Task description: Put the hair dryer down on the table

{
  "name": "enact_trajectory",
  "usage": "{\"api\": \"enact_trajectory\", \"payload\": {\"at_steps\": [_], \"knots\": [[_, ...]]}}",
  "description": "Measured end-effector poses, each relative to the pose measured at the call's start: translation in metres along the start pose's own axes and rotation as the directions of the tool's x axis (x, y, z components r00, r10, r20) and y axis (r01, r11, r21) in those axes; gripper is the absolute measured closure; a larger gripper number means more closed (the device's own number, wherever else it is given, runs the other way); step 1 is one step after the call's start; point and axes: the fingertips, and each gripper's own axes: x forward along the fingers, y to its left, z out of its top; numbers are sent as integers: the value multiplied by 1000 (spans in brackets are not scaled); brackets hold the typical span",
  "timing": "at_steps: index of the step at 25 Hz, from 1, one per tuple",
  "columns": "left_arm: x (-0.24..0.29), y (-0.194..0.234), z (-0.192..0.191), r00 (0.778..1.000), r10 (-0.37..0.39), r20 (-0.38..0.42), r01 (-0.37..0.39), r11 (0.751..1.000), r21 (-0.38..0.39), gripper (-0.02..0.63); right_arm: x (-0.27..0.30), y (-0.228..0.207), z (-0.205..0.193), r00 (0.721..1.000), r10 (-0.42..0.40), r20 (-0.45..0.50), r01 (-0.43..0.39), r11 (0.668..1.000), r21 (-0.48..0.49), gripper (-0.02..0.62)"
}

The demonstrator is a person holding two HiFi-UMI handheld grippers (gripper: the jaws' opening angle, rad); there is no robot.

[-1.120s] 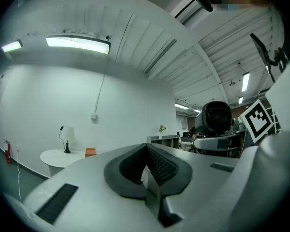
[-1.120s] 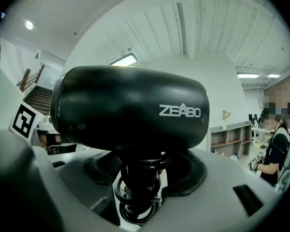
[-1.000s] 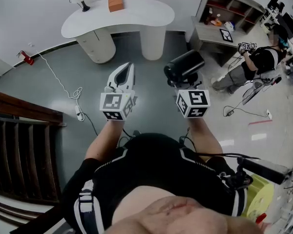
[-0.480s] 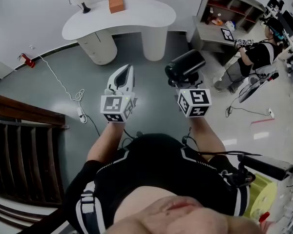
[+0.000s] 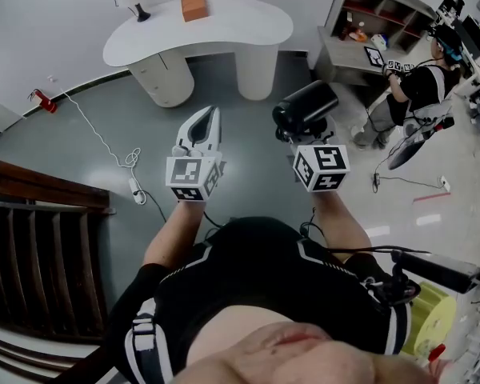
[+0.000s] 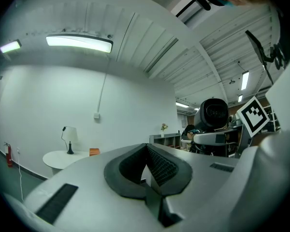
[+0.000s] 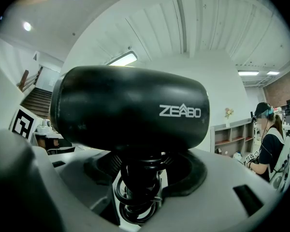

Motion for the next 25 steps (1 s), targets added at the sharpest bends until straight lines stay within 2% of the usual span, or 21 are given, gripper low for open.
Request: {"api": "enact_trajectory", "payload": {"at_steps": [14,25], "knots": [[2,59,-9,998,-57,7,57,998,-8,574,41,40,-12,999,-52,-15,52,999,-3,328],[27,84,-7,999,-46,14,46,999,-16,575,81,47,-6,1000,-3,-16,3,1000,-26,328]]}}
